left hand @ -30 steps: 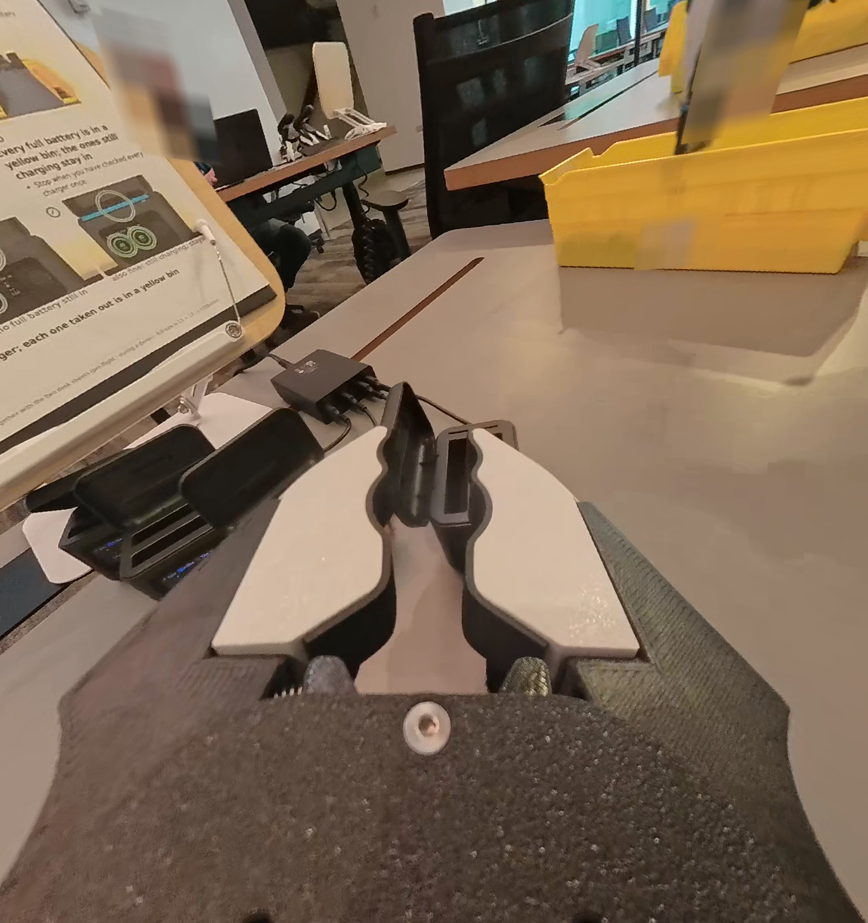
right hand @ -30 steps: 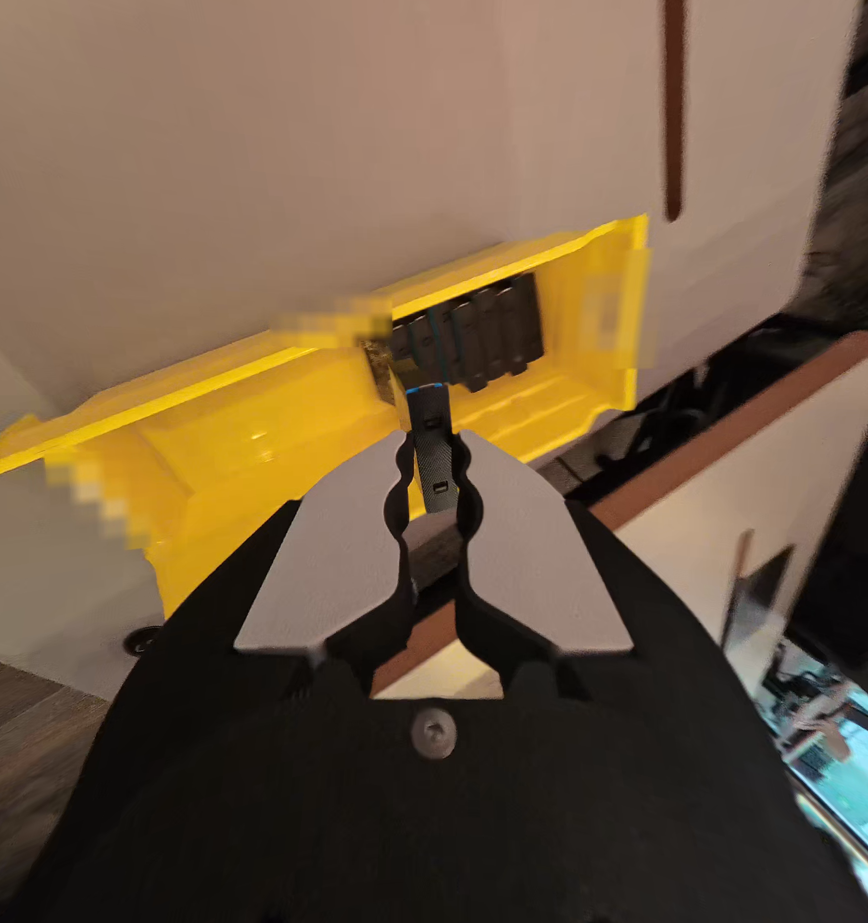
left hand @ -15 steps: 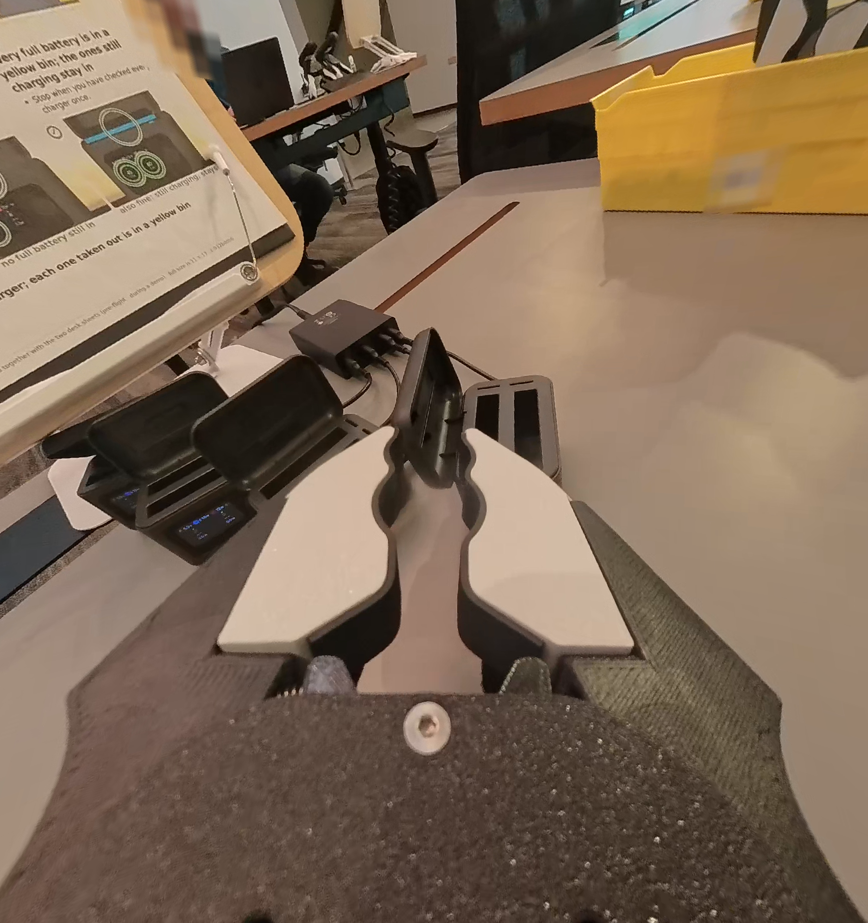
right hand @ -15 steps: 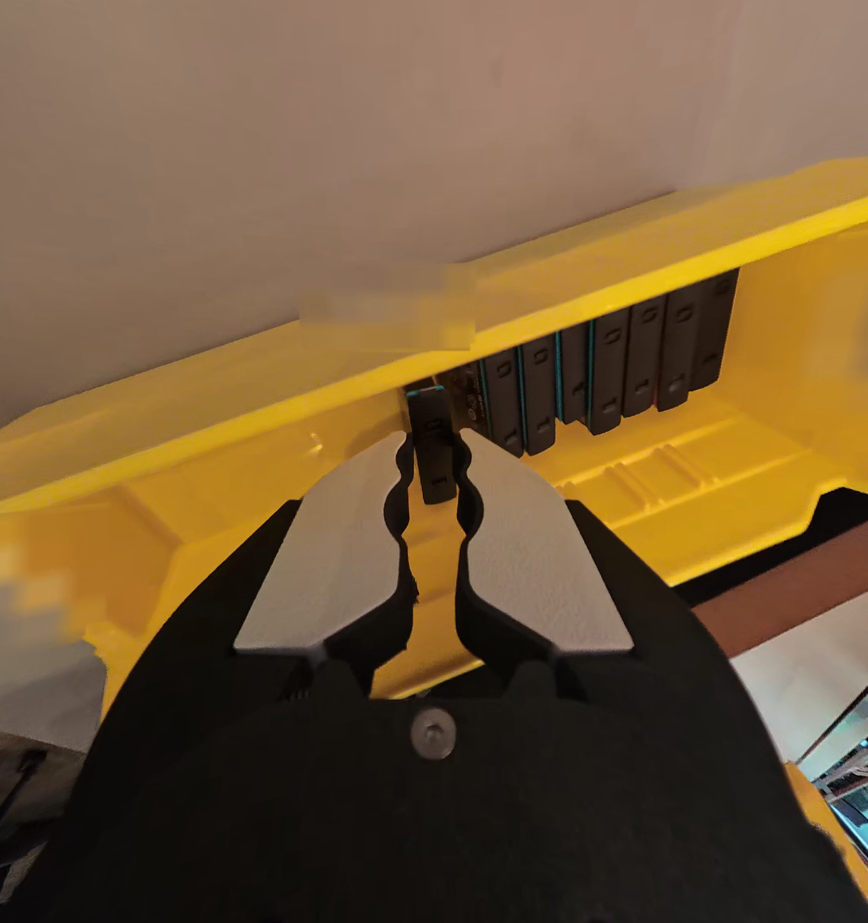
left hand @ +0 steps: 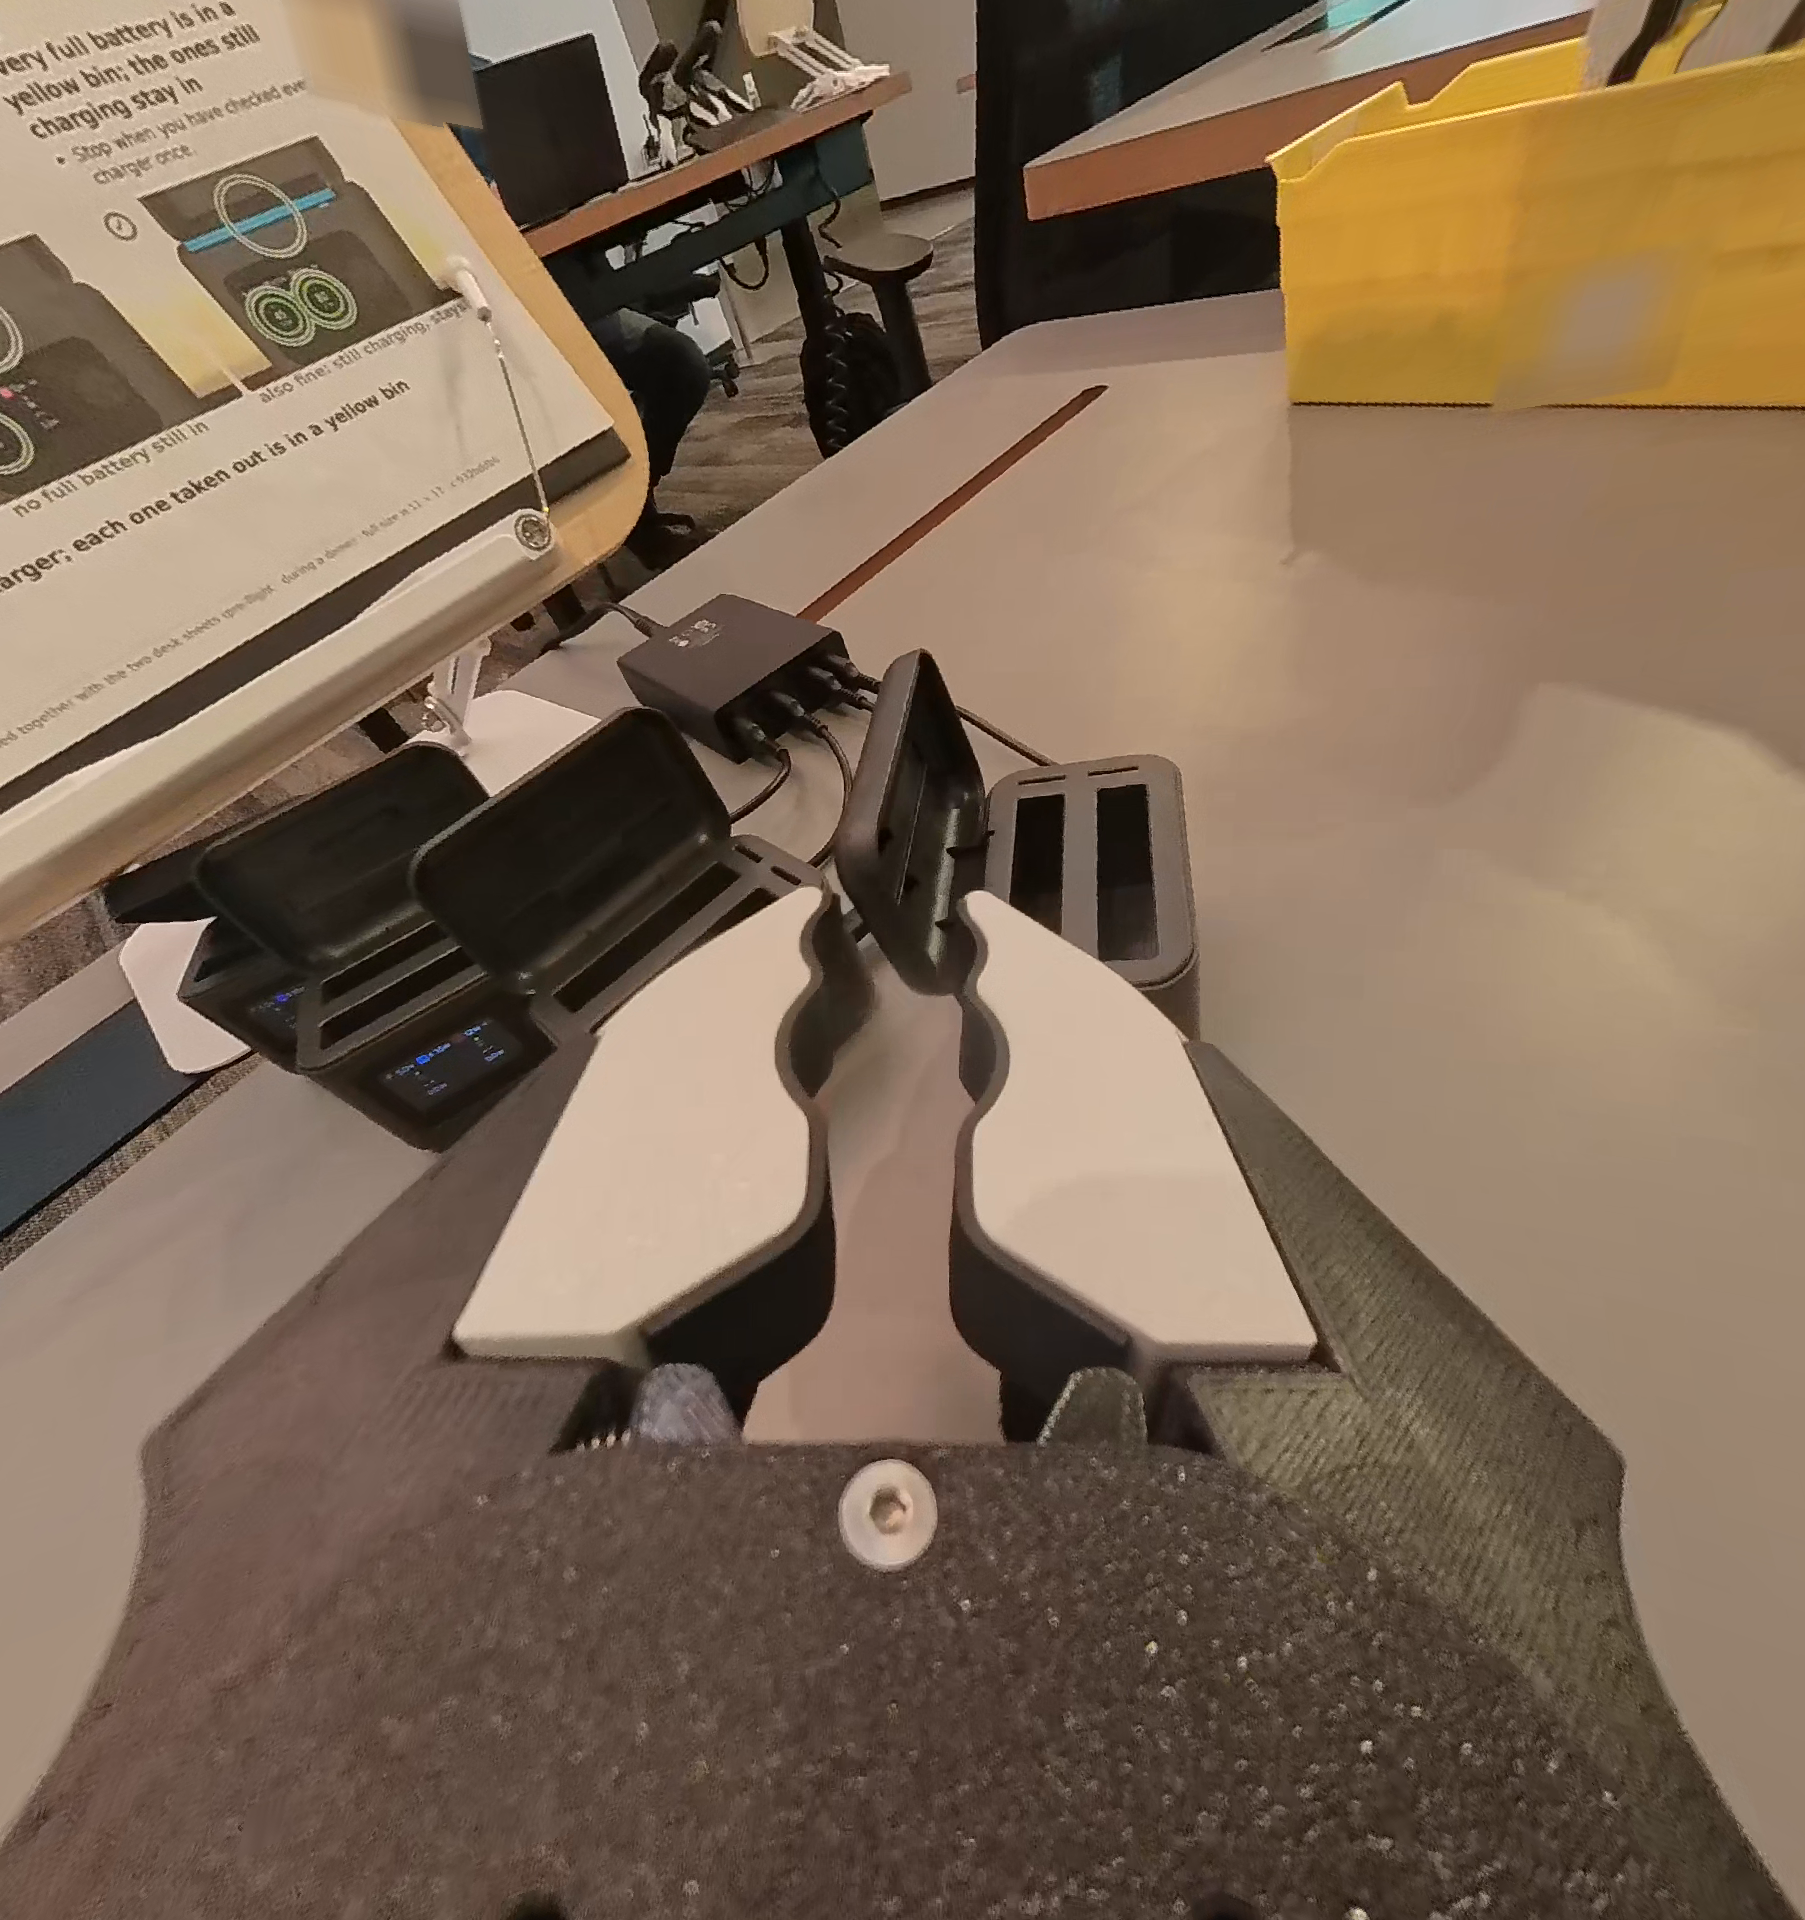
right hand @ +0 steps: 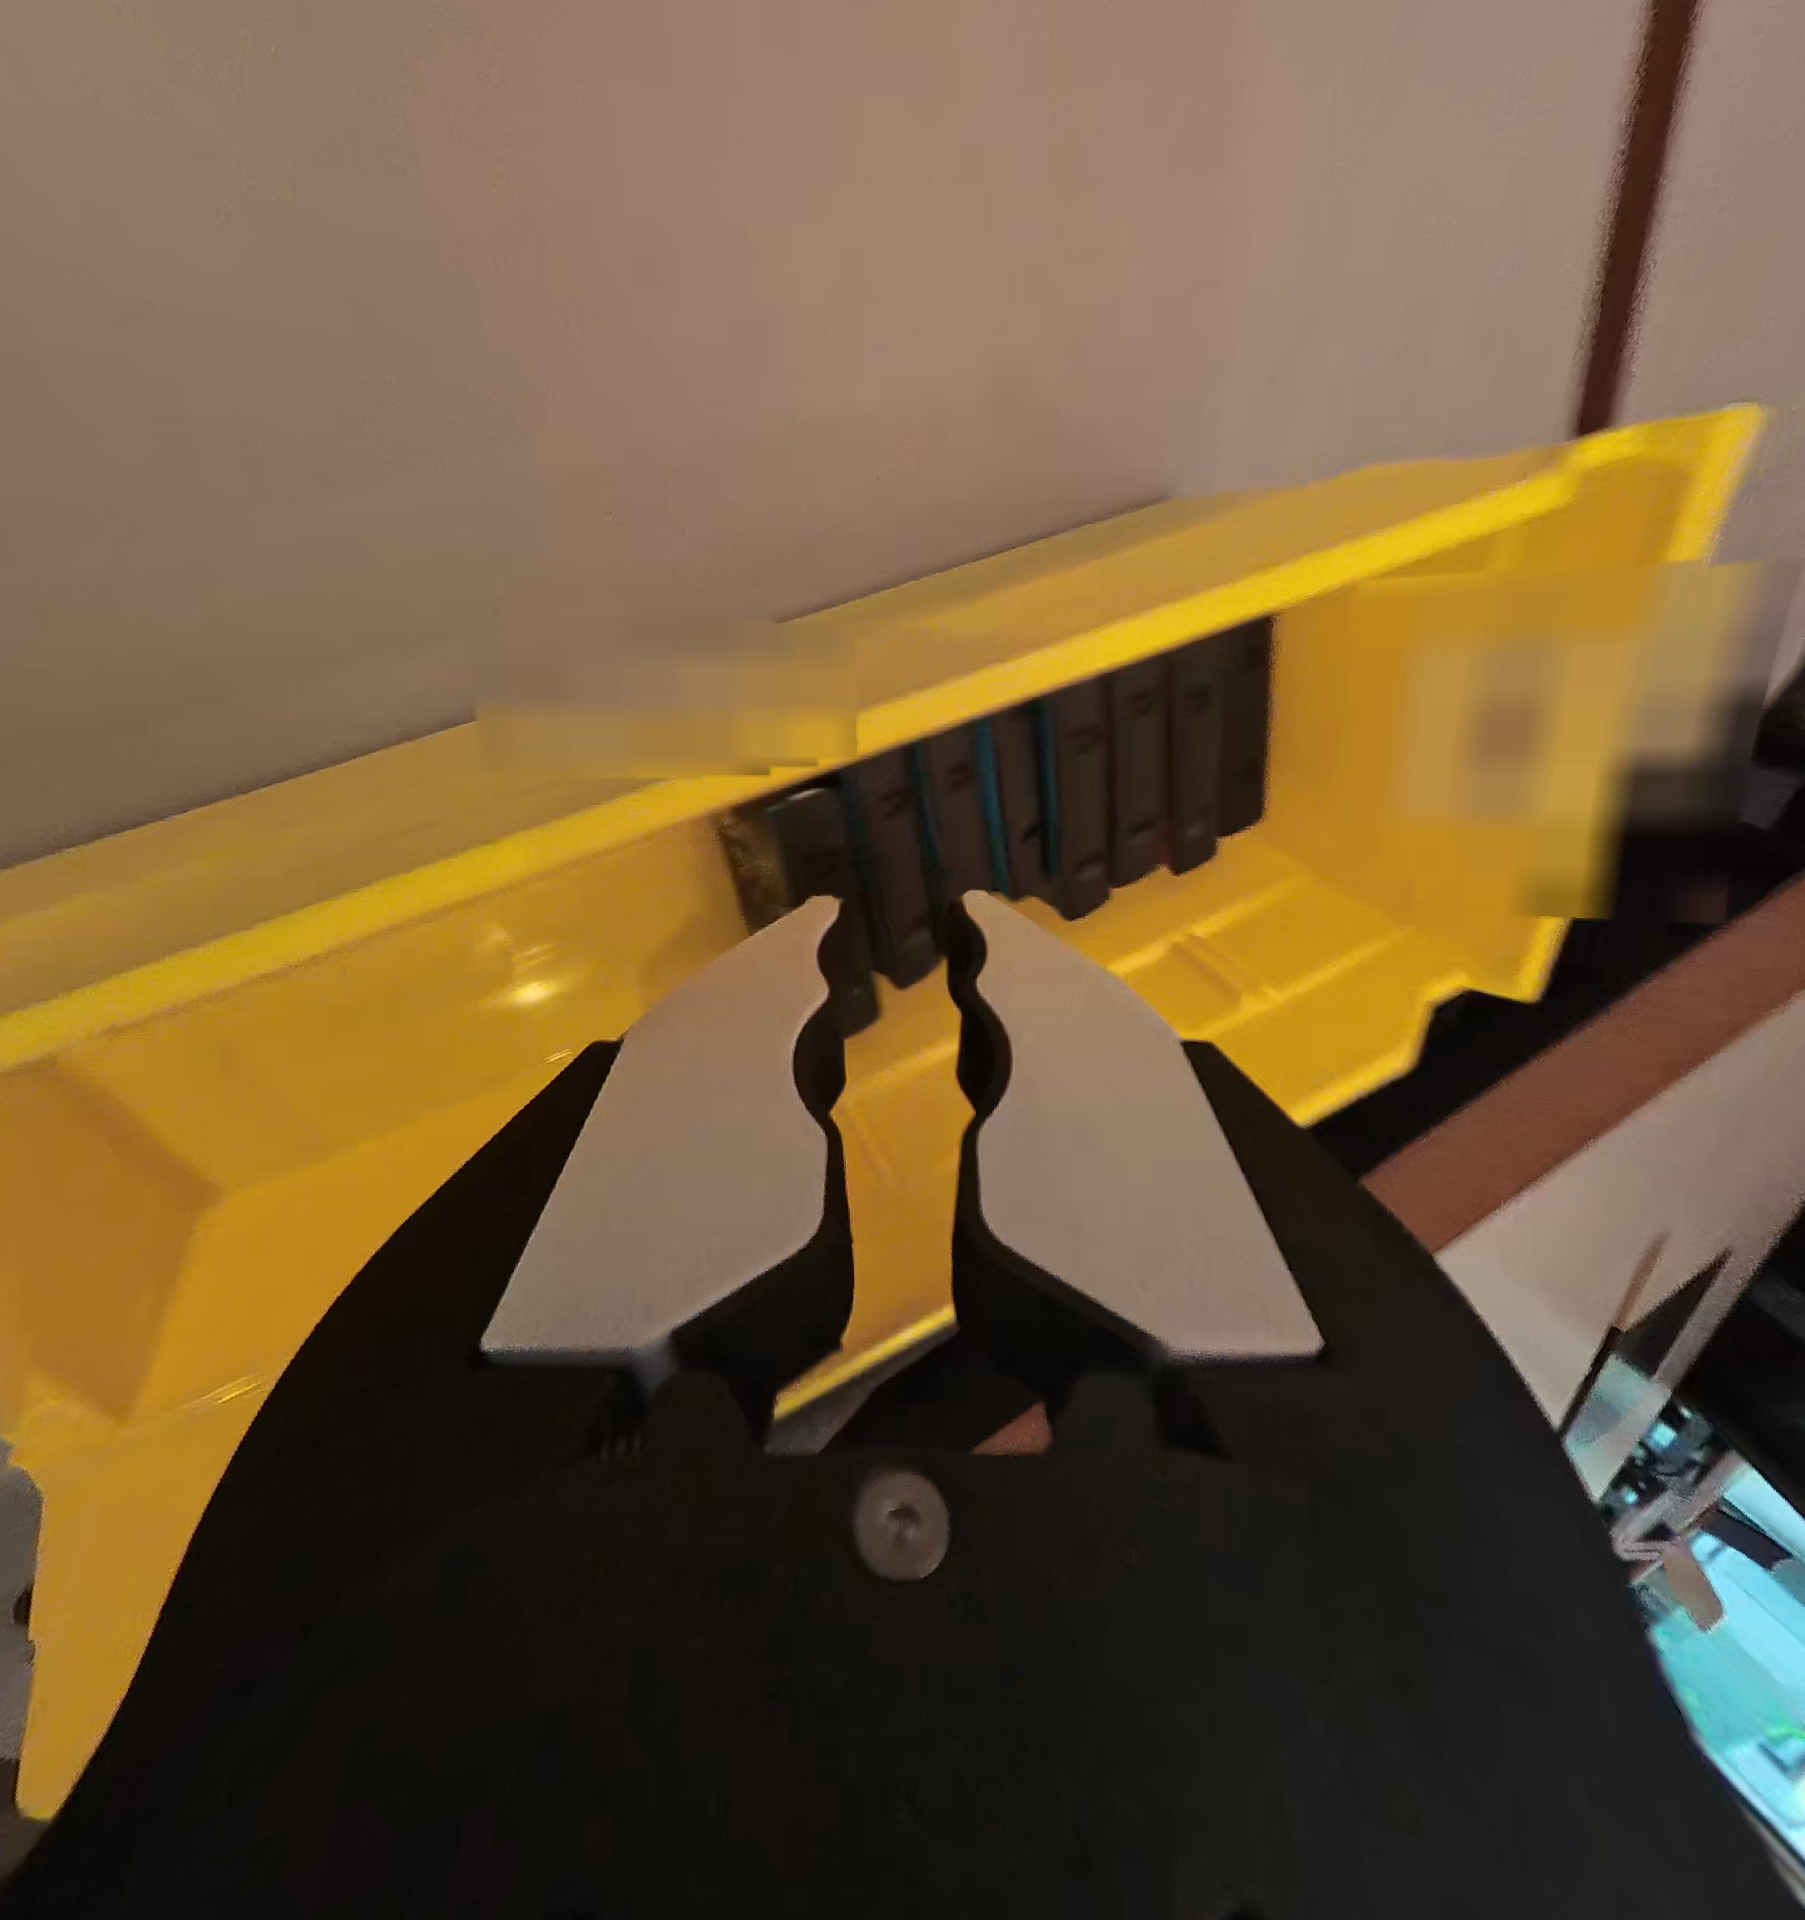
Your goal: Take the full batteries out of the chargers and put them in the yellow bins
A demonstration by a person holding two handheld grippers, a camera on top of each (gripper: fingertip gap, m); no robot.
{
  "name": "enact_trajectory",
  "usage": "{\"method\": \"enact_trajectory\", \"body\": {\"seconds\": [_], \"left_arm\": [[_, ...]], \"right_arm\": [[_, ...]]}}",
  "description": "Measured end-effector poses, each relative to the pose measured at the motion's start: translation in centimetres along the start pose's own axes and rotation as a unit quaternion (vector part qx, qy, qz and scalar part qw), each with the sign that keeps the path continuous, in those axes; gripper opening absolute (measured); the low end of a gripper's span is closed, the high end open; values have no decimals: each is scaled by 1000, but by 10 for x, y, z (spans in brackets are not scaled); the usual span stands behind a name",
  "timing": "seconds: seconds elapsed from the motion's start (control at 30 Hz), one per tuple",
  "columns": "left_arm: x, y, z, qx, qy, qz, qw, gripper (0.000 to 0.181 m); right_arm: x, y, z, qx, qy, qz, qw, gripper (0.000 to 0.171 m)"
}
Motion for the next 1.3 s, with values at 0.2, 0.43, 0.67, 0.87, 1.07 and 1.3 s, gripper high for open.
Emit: {"method": "enact_trajectory", "body": {"seconds": [0.2, 0.43, 0.67, 0.87, 1.07, 1.3], "left_arm": [[0, 0, 6, 14, -7, 1, 1000, 20], [-2, -1, 16, 40, -19, 4, 999, 20], [-6, -4, 33, 78, -35, 11, 996, 19], [-11, -4, 41, 95, -44, 21, 994, 19], [-11, -7, 47, 106, -47, 22, 993, 19], [-16, -6, 52, 111, -58, 32, 992, 19]], "right_arm": [[35, -61, -37, -107, 83, -122, 983, 42], [142, -121, -9, -120, 162, -339, 919, 72], [263, -85, 87, -8, 173, -427, 888, 98], [345, -21, 155, 72, 209, -399, 890, 115], [370, 8, 157, 44, 238, -361, 901, 92], [340, 4, 155, 59, 261, -350, 898, 92]]}}
Point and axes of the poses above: each gripper's, where its closed fingertips meet, y out along the fingers, x out of its top, z = x × y across the jaws, the point moved 3 cm from there along -y, back along the fingers, and after that the axes turned 6 degrees about x, right-handed, at the moved point
